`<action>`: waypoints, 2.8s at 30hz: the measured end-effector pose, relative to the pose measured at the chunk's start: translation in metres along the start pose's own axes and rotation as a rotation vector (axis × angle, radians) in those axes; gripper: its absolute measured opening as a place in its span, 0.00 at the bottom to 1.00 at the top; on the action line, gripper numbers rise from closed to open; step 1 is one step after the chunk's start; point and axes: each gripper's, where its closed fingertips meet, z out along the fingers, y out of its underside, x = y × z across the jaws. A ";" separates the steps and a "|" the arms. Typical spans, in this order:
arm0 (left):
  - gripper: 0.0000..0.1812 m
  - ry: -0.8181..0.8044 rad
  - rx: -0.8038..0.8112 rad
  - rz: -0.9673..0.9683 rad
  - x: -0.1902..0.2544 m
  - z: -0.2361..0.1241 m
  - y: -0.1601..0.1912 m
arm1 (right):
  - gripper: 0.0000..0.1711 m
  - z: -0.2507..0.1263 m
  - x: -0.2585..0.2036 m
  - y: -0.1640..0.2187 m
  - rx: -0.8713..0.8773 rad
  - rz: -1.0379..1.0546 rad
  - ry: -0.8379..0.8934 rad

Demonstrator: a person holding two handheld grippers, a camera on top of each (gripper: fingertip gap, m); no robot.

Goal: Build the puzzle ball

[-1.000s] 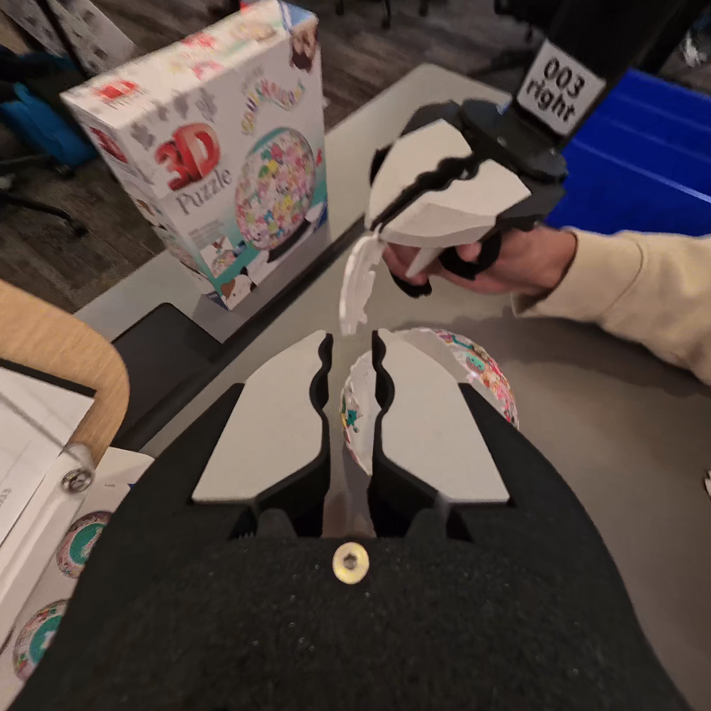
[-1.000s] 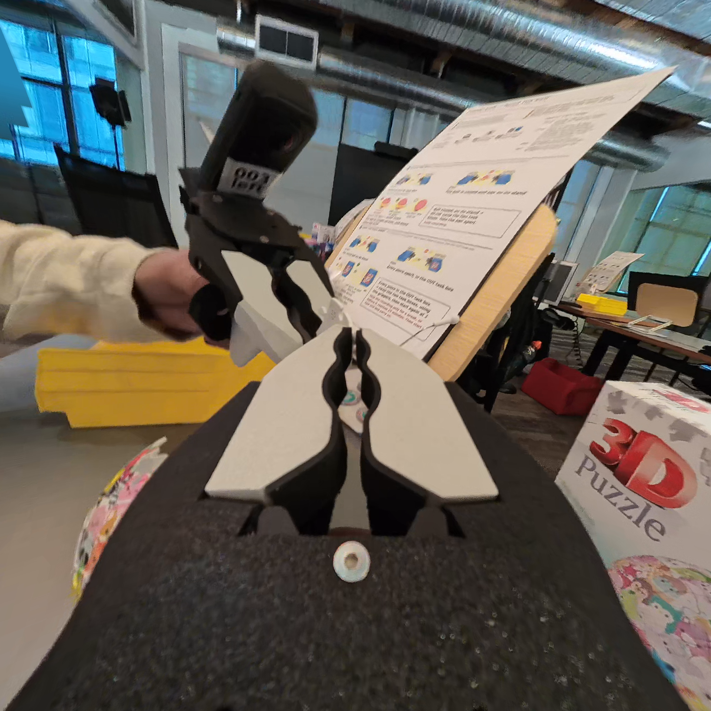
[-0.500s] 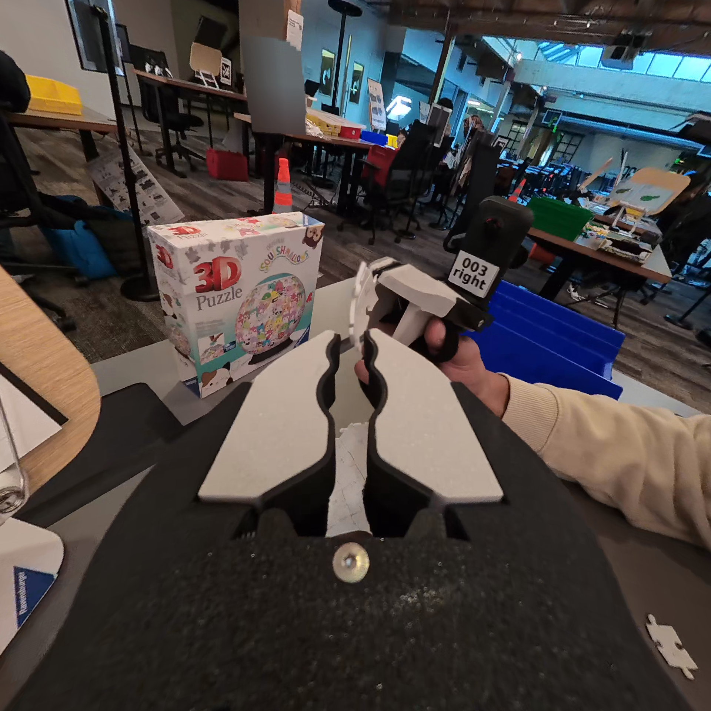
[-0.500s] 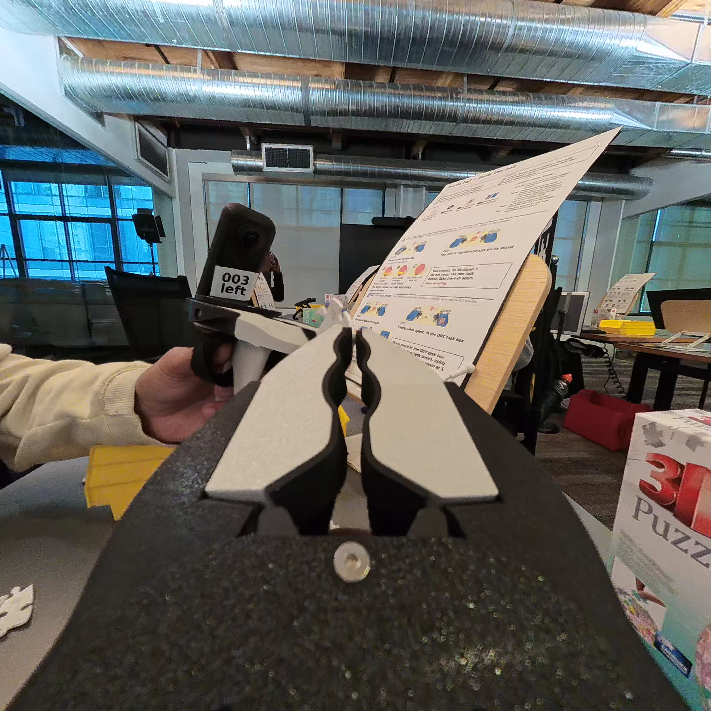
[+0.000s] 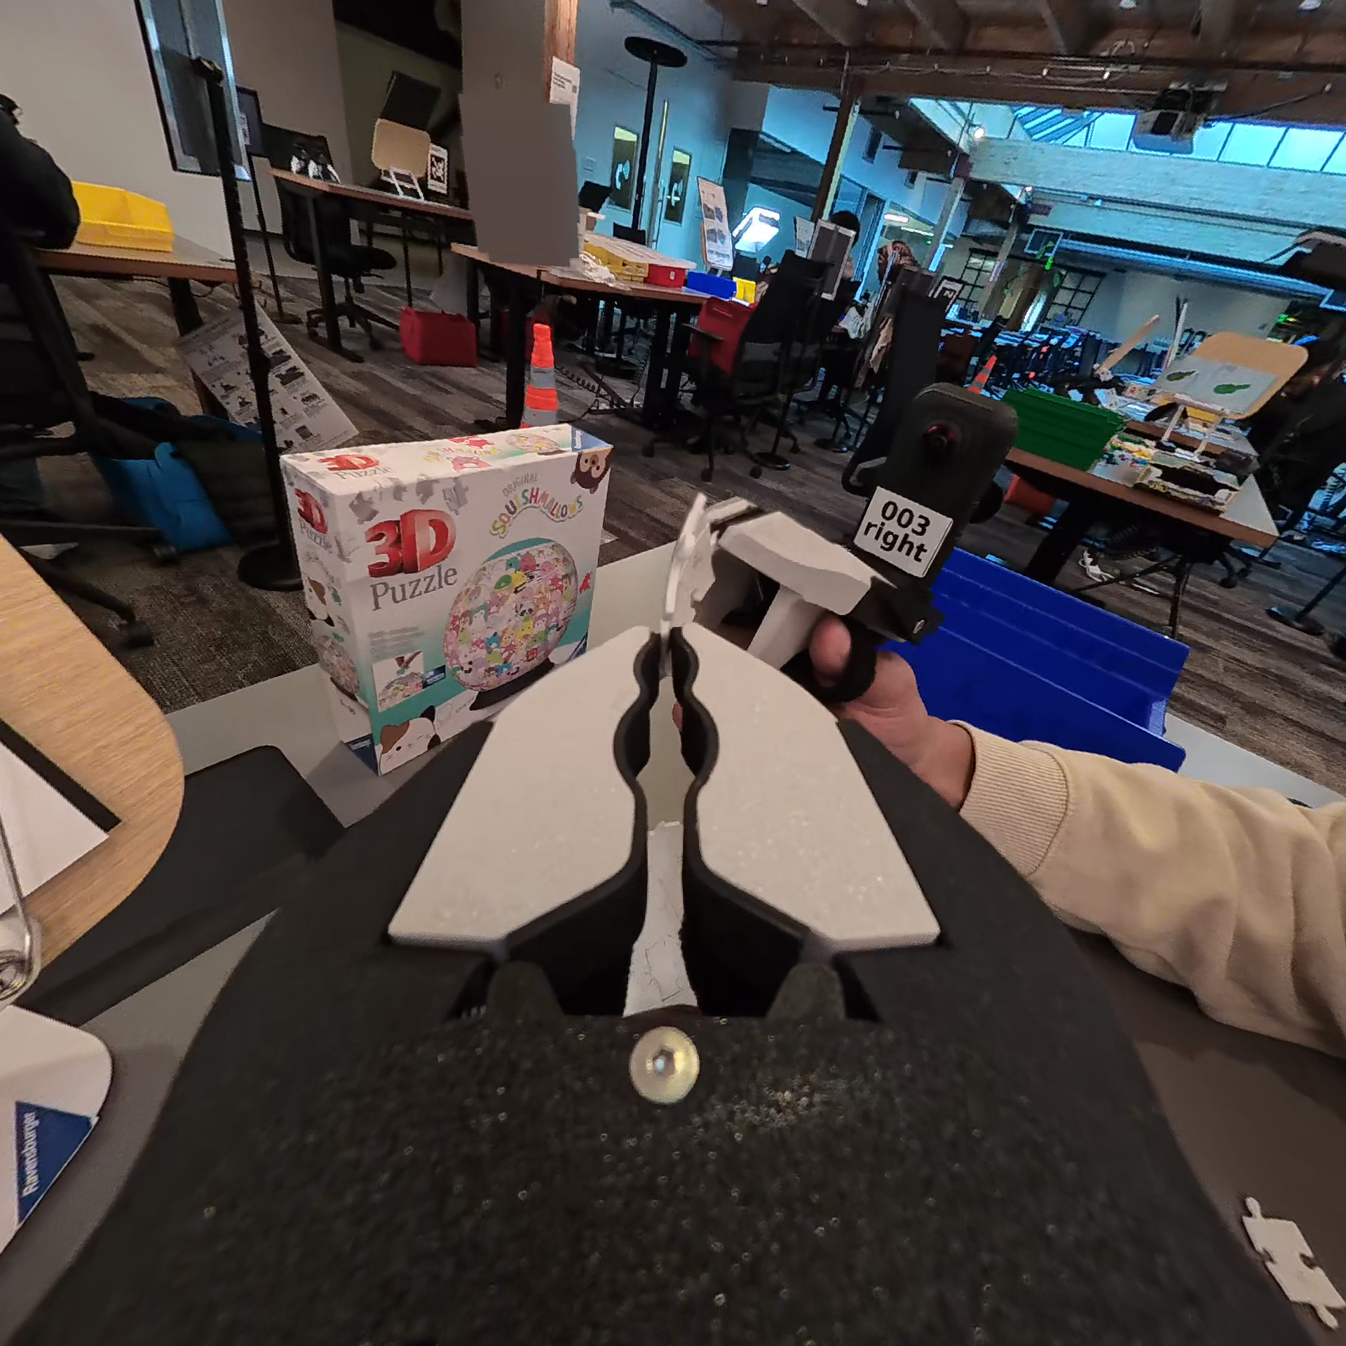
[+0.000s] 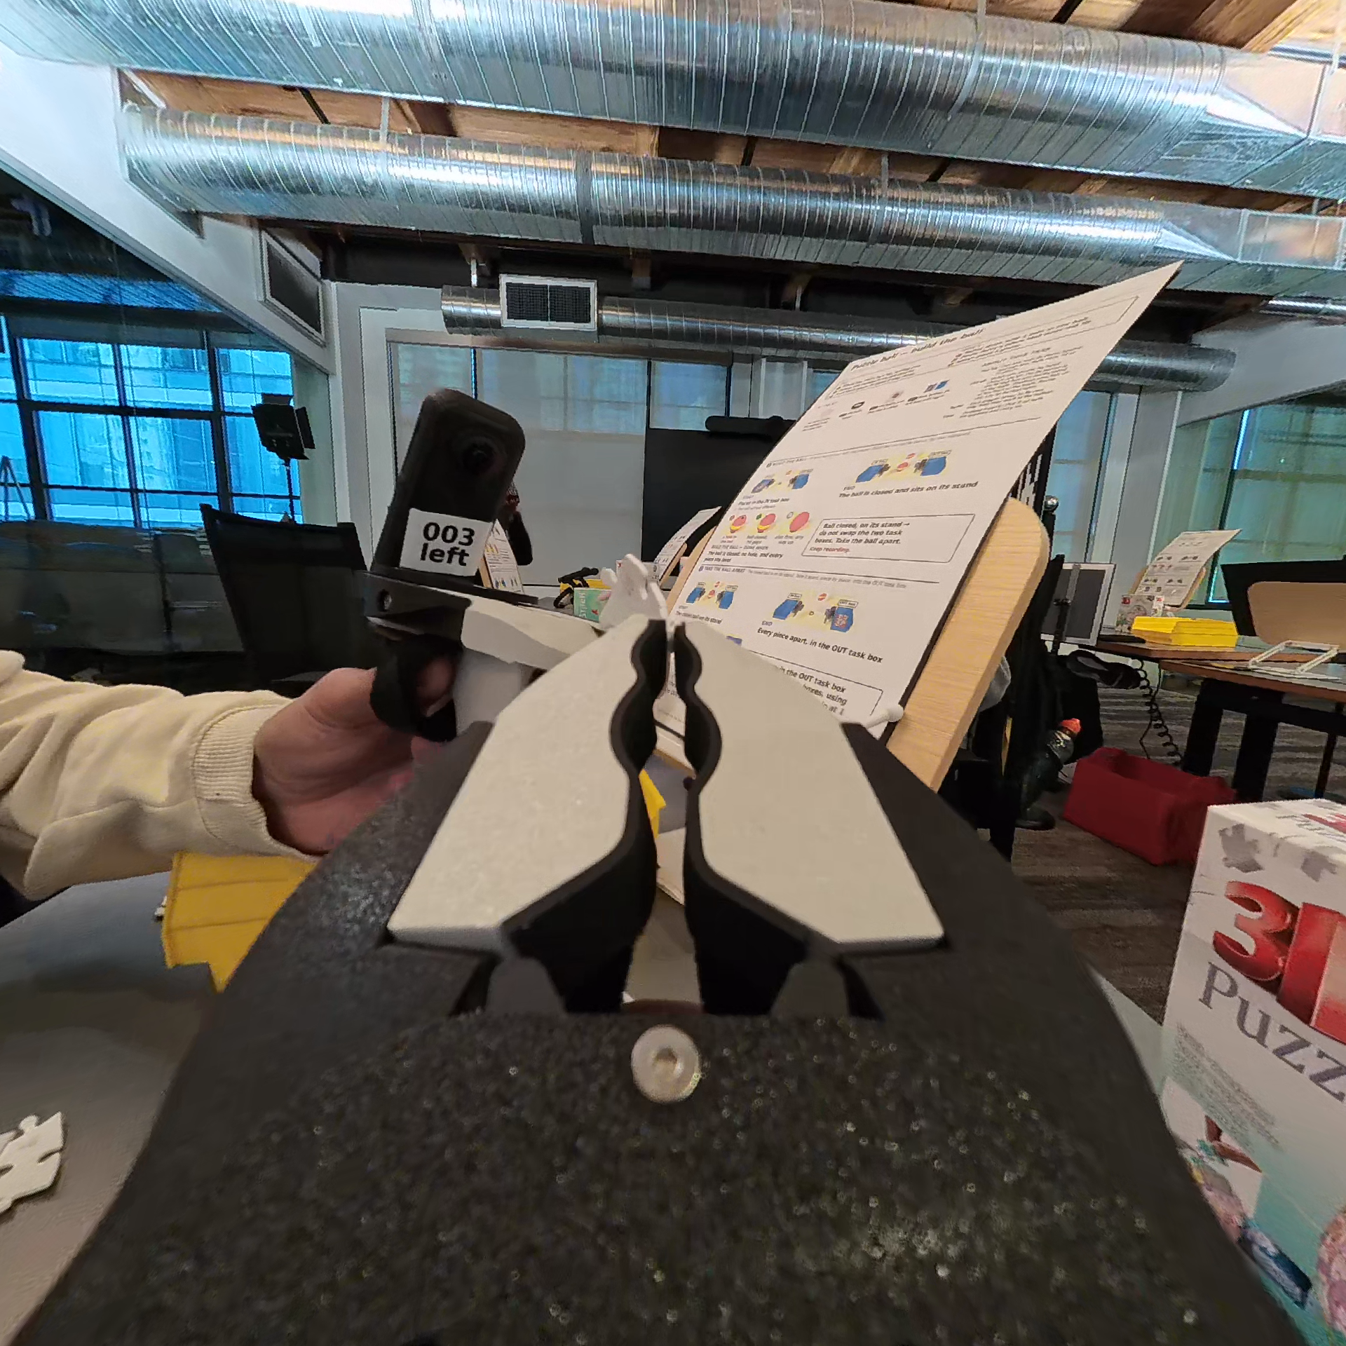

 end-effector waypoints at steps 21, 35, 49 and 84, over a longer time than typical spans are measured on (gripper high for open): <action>0.01 0.018 -0.099 0.142 0.016 0.007 0.020 | 0.03 -0.017 -0.016 0.007 -0.477 -0.293 -0.112; 0.01 0.041 -0.116 0.140 0.020 0.007 0.023 | 0.02 -0.022 -0.016 0.015 -0.529 -0.340 -0.133; 0.01 0.059 -0.130 0.175 0.024 0.007 0.027 | 0.02 -0.025 -0.019 0.016 -0.550 -0.334 -0.158; 0.15 0.073 -0.519 0.143 -0.034 -0.017 0.086 | 0.01 -0.055 0.006 0.116 -0.913 -0.202 -0.317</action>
